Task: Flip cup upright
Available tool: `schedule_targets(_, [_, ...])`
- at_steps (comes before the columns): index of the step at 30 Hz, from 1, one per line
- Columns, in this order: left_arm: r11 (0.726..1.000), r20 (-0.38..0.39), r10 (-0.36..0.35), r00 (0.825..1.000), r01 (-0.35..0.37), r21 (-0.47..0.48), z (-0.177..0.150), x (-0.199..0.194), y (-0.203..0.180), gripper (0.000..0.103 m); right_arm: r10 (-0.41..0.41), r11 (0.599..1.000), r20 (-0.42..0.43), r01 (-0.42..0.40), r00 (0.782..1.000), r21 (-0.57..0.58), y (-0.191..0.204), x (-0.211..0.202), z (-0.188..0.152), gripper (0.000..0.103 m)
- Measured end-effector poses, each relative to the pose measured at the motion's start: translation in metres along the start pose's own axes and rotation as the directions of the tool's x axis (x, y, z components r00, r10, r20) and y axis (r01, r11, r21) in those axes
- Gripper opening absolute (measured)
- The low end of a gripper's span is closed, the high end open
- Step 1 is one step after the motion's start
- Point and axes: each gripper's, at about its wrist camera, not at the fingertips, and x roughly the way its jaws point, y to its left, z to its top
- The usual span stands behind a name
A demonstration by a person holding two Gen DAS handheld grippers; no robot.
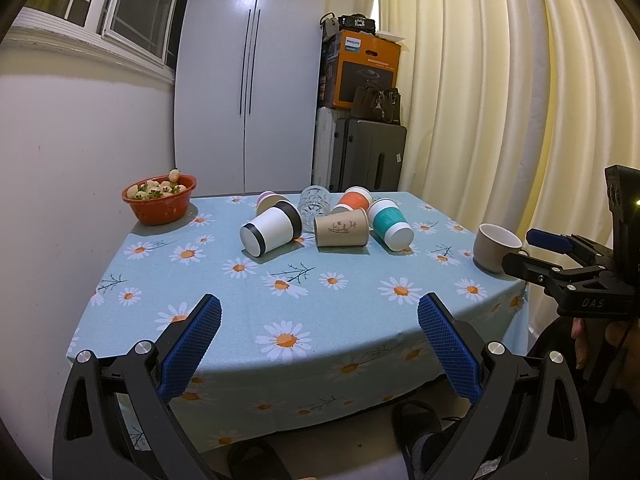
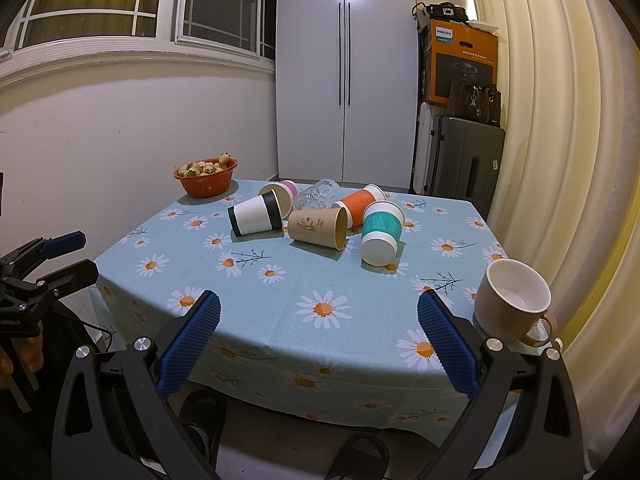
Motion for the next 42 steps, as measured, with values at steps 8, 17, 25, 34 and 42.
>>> schedule_targets(8, [1.000, -0.002, 0.001, 1.000, -0.001, 0.001, 0.003, 0.007, 0.000, 0.096, 0.000, 1.000, -0.001, 0.000, 1.000, -0.001, 0.001, 0.000, 0.000, 0.098])
schedule_targets(17, [1.000, -0.003, 0.000, 1.000, 0.000, 0.001, 0.001, 0.006, -0.001, 0.096, 0.006, 1.000, 0.000, -0.006, 1.000, -0.003, -0.001, 0.002, -0.001, 0.098])
schedule_targets(25, [1.000, -0.004, 0.000, 1.000, 0.000, 0.002, 0.002, 0.005, -0.001, 0.096, 0.005, 1.000, -0.003, -0.005, 1.000, -0.004, -0.002, 0.003, -0.002, 0.098])
schedule_targets(34, [1.000, -0.004, -0.003, 1.000, 0.003, 0.001, 0.002, 0.007, 0.000, 0.096, 0.005, 1.000, -0.004, -0.005, 1.000, -0.003, -0.002, 0.003, -0.003, 0.098])
schedule_targets(42, [1.000, -0.008, -0.009, 1.000, 0.009, -0.007, 0.003, 0.007, 0.000, 0.096, 0.015, 1.000, -0.014, -0.015, 1.000, 0.007, -0.003, 0.005, -0.004, 0.098])
